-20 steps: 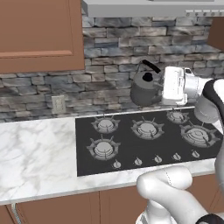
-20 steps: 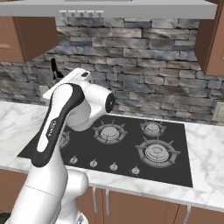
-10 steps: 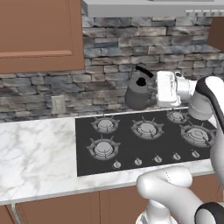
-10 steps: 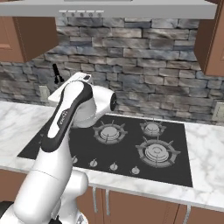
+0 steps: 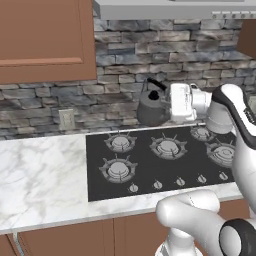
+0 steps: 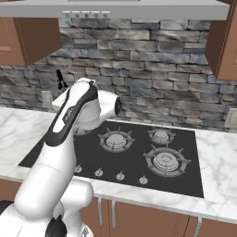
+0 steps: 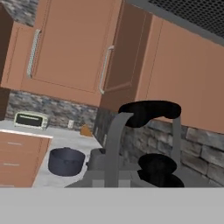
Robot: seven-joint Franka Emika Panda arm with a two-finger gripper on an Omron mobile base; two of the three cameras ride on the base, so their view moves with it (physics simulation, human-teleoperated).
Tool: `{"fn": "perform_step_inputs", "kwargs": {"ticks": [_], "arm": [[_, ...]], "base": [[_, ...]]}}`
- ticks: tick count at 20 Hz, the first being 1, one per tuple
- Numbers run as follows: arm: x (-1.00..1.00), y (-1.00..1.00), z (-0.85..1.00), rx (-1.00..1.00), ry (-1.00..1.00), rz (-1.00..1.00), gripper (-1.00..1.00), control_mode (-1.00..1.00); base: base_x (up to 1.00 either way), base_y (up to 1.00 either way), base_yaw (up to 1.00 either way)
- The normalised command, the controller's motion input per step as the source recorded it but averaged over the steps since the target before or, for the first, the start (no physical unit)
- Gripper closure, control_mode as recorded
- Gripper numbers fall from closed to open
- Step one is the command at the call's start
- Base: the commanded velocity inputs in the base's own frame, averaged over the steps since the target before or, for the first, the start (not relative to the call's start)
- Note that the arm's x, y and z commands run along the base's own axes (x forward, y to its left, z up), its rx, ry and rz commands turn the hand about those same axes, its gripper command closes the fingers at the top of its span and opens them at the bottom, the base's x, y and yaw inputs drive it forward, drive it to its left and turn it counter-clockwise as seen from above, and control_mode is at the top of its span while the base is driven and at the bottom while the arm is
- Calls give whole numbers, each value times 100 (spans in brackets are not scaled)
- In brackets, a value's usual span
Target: Pick the kettle from the cabinet and place it on a stove burner. Then pick the pot from the counter and place it on another stove burner. Finally, turn both burners on.
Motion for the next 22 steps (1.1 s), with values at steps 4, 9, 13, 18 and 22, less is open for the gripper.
{"fn": "perform_step_inputs", "kwargs": {"ticks": [4,9,13,18,22], "arm": [[7,2,-21,-7,0,0,100,-100],[11,10,-25,-8,0,0,100,-100],[17,21,-28,-7,0,0,100,-100],[19,22,-33,-5,0,0,100,-100],[9,1,-19,0,0,0,100,-100]], "base": [[0,0,0],[0,0,0],[0,0,0],[0,0,0],[0,0,0]]}}
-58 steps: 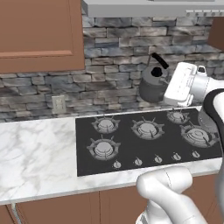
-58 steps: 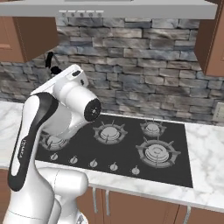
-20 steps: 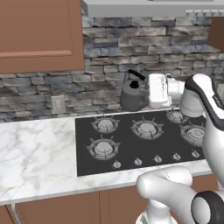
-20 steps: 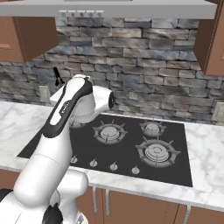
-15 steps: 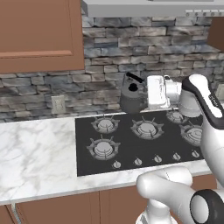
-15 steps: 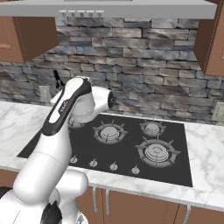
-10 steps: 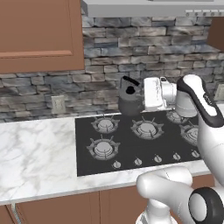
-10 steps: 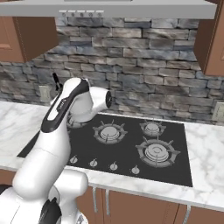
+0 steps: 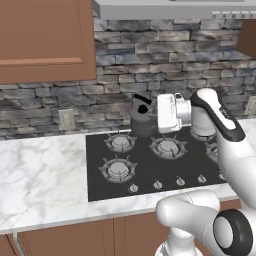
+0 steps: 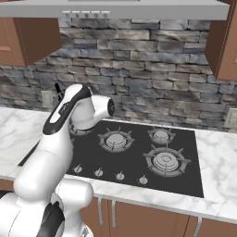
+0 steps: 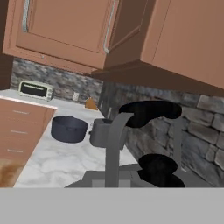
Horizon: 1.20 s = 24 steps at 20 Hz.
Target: Pick the kettle from the cabinet and place it on a stove burner. Then pick the pot from the counter and place it on another stove burner. Finally, turn both burners on.
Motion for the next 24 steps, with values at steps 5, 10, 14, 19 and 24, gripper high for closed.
{"fn": "perform_step_inputs", "kwargs": {"ticks": [5,10,14,19,24], "arm": [[7,1,-6,0,0,0,100,-100],[29,11,-16,0,10,1,100,-100],[38,14,-22,0,14,2,100,-100],[27,1,-26,5,3,6,100,-100],[24,0,-26,10,0,6,100,-100]], "base": [[0,0,0],[0,0,0],[0,0,0],[0,0,0],[0,0,0]]}}
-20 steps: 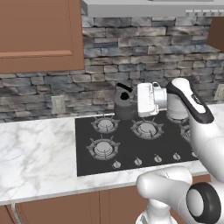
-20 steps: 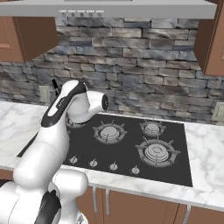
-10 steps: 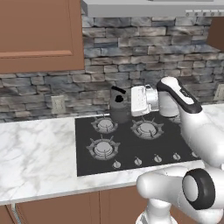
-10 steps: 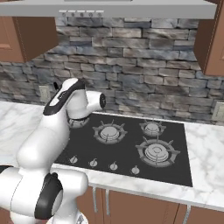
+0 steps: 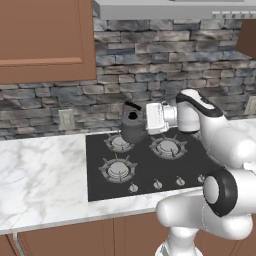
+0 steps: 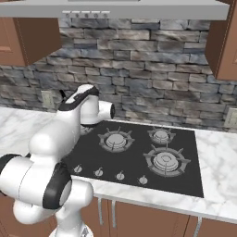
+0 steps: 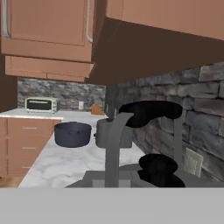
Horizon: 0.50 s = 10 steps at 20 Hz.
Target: Pick the kettle from the cabinet and place it on a stove burner. Then pick the pot from the counter and place it on another stove burner. Finally, turn both burners on.
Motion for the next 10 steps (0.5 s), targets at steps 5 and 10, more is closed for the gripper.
{"fn": "perform_step_inputs", "kwargs": {"ticks": [5,10], "arm": [[22,0,-12,4,0,4,100,-100],[21,0,-5,0,0,0,100,-100]], "base": [[0,0,0],[0,0,0]]}}
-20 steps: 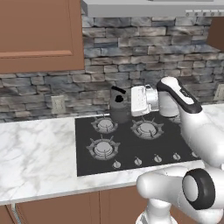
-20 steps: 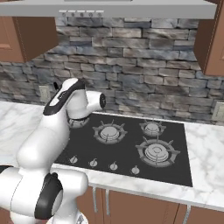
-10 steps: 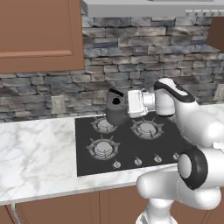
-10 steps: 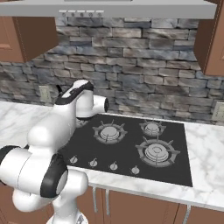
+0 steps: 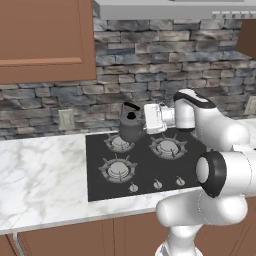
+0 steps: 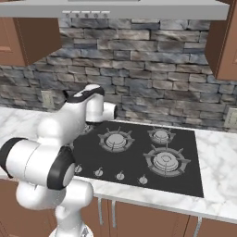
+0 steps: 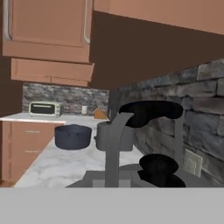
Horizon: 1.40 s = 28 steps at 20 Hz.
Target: Pick the kettle from the cabinet and place it on a stove burner. Then pick the pot from the counter and place it on another stove burner. Finally, turn both burners on.
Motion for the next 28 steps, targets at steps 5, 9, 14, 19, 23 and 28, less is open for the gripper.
{"fn": "perform_step_inputs", "kwargs": {"ticks": [5,9,14,19,23,28], "arm": [[29,0,-10,0,1,0,100,-100],[27,2,-15,0,2,0,100,-100],[27,3,-19,0,2,0,100,-100],[27,5,-21,0,2,0,100,-100],[25,3,-19,0,2,0,100,-100],[26,5,-20,0,1,0,100,-100]], "base": [[0,0,0],[0,0,0],[0,0,0],[0,0,0],[0,0,0],[0,0,0]]}}
